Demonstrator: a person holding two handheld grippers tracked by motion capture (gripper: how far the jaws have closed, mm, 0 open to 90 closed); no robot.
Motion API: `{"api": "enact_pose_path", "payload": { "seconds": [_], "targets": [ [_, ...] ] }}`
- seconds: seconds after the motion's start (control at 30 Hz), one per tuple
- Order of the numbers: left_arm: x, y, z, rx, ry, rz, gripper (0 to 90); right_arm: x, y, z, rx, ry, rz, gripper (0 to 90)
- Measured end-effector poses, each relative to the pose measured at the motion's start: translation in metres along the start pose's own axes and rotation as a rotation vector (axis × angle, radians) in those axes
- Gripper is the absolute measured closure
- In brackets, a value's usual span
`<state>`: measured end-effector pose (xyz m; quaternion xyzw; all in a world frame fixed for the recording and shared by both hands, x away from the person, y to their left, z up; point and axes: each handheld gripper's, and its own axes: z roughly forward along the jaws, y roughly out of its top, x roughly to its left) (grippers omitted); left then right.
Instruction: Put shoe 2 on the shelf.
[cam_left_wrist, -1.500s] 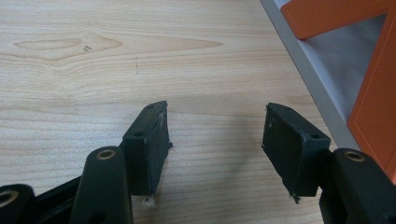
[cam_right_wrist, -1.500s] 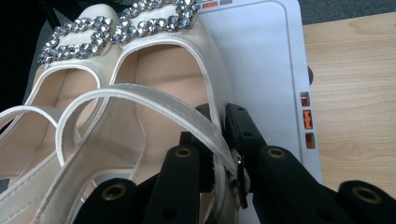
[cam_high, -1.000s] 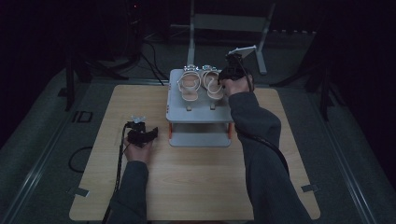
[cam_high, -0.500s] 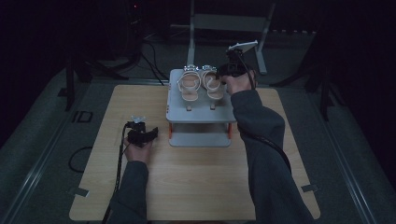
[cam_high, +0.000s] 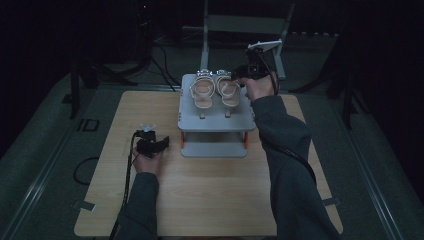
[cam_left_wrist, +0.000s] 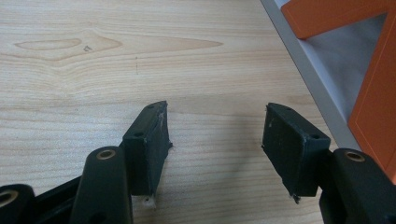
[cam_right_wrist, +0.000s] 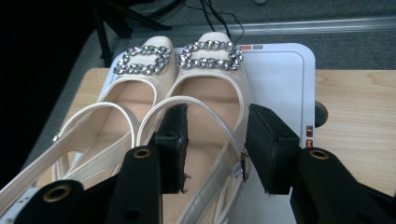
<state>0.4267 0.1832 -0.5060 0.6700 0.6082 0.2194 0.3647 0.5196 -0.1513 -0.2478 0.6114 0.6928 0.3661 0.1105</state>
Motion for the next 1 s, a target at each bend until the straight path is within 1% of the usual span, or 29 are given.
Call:
{"api": "enact_pose_path", "payload": {
  "seconds": [0.07,0.1,0.2,0.27,0.33,0.47,0.5,0.57,0.6,0.63,0.73,0.77,0.8,1.0],
  "targets": [
    [0.000,0.000,0.000,0.000,0.000,0.000,41.2,-0.002,-0.001,-0.002,-0.005,0.007,0.004,58.6],
    [0.000,0.000,0.000,0.000,0.000,0.000,41.2,-0.006,-0.003,-0.004,-0.016,0.017,0.005,58.7],
    [0.000,0.000,0.000,0.001,0.001,0.001,41.2,-0.013,-0.005,-0.009,-0.037,0.023,0.007,58.8],
    [0.000,0.000,0.000,0.001,0.001,0.001,41.2,-0.018,-0.006,-0.012,-0.040,0.025,0.004,58.8],
    [0.000,0.000,0.000,0.001,0.001,0.001,41.2,-0.024,-0.007,-0.014,-0.048,0.017,0.005,59.2],
    [0.000,0.000,0.000,0.001,0.001,0.001,41.2,-0.039,-0.010,-0.017,-0.066,0.018,0.013,60.2],
    [0.000,0.000,0.000,0.001,0.001,0.001,41.2,-0.043,-0.011,-0.018,-0.071,0.025,0.010,60.9],
    [0.000,0.000,0.000,0.001,0.001,0.001,41.2,-0.050,-0.016,-0.018,-0.074,0.016,0.008,63.4],
    [0.000,0.000,0.000,0.001,0.001,0.001,41.2,-0.050,-0.016,-0.018,-0.074,0.016,0.008,63.4],
    [0.000,0.000,0.000,0.001,0.001,0.000,41.2,-0.057,-0.020,-0.017,-0.073,0.009,0.004,65.3],
    [0.000,0.000,0.000,0.001,0.001,0.000,41.2,-0.068,-0.028,-0.016,-0.076,0.001,0.006,66.8],
    [0.000,0.000,0.000,0.001,0.001,0.000,41.2,-0.068,-0.028,-0.016,-0.076,0.001,0.006,66.8],
    [0.000,0.000,0.000,0.001,0.002,0.000,41.2,-0.075,-0.033,-0.014,-0.068,-0.006,-0.001,67.8],
    [0.000,0.000,0.000,0.000,0.004,0.000,41.2,-0.092,-0.051,-0.009,-0.052,-0.012,-0.021,68.3]
  ]
}}
